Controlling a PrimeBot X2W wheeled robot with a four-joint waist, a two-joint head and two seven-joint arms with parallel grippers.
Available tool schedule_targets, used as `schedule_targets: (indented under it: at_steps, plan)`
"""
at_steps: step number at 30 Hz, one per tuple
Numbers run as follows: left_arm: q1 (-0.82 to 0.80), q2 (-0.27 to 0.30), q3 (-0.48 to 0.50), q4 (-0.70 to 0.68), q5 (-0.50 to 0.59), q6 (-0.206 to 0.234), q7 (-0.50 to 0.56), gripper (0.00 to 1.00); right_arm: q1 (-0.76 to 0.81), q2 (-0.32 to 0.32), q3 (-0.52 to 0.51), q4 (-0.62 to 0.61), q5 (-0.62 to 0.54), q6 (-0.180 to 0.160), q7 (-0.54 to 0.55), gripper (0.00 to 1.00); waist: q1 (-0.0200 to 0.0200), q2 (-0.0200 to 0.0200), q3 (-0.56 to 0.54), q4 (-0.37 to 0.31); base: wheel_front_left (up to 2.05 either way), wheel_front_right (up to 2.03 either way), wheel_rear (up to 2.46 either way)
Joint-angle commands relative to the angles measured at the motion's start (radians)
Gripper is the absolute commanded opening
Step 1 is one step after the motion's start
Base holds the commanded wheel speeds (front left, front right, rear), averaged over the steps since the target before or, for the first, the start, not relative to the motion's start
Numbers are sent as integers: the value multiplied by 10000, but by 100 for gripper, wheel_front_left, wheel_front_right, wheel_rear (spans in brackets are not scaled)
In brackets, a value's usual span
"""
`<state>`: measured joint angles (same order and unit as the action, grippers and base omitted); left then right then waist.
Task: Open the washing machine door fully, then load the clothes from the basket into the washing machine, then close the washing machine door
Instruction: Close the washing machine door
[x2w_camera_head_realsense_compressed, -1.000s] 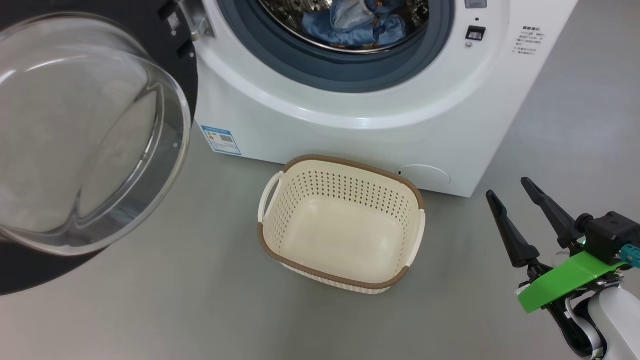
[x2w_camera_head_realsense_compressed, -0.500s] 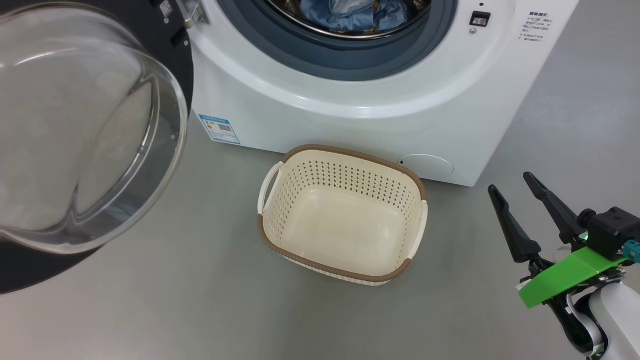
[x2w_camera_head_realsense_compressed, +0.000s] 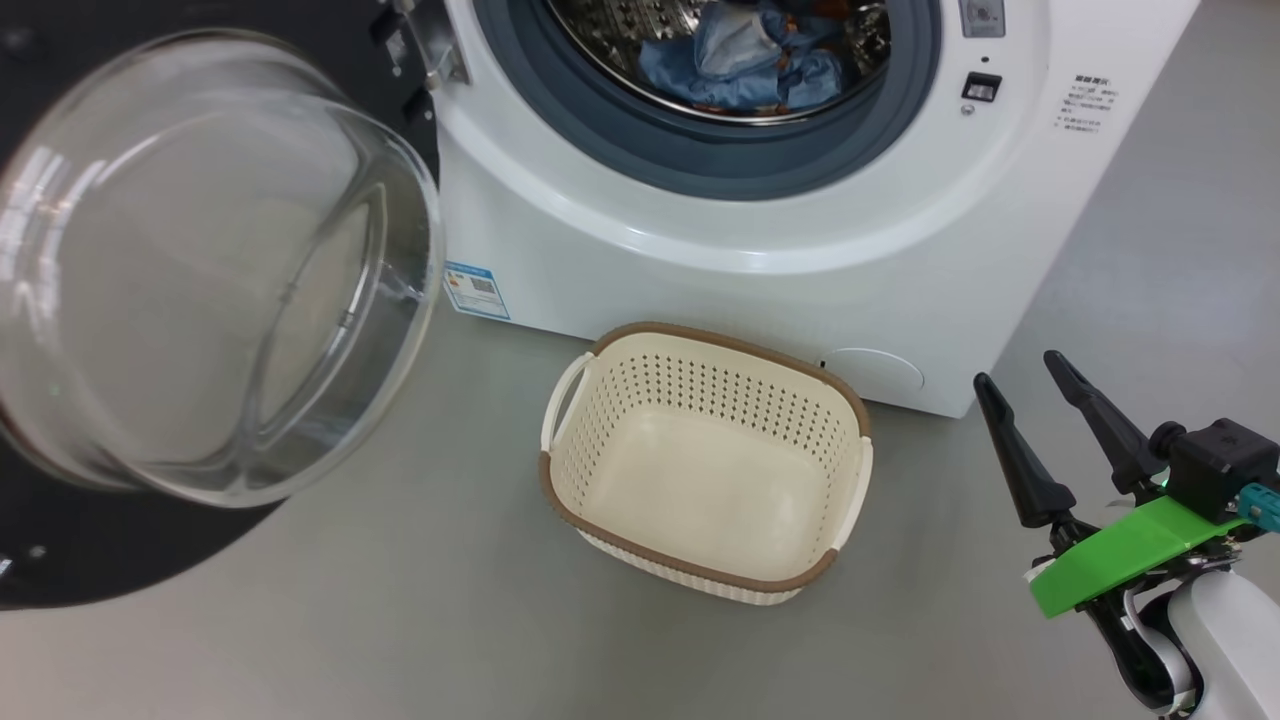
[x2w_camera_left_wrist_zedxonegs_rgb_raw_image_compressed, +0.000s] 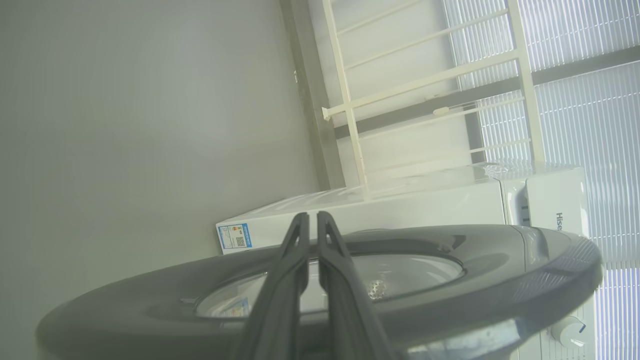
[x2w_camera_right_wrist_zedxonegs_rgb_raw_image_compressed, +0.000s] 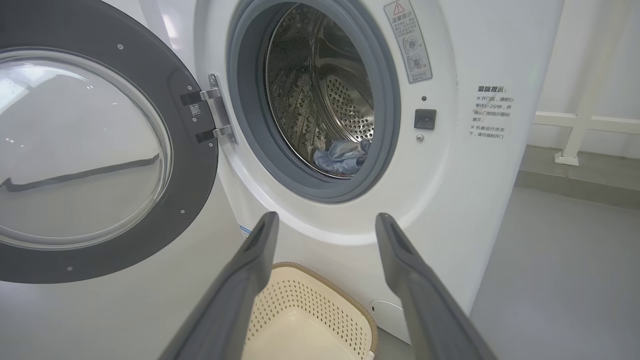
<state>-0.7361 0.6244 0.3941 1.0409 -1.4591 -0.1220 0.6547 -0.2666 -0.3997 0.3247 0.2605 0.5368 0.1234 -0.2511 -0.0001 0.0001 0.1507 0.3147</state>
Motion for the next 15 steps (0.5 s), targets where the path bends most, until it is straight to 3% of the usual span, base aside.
schedule_targets:
  at_steps: [1,15]
  plan:
    - [210,168,-67,-503,-50,-84,446,0,78,-39,139,-161,62,73,-85,100,1,-1,-162,119,0,0,0]
    - [1975,-802,-560,-3507,-446,-85,2201,0,233,202,14,-72,153,73,-104,100,1,-1,-687,159,0,0,0]
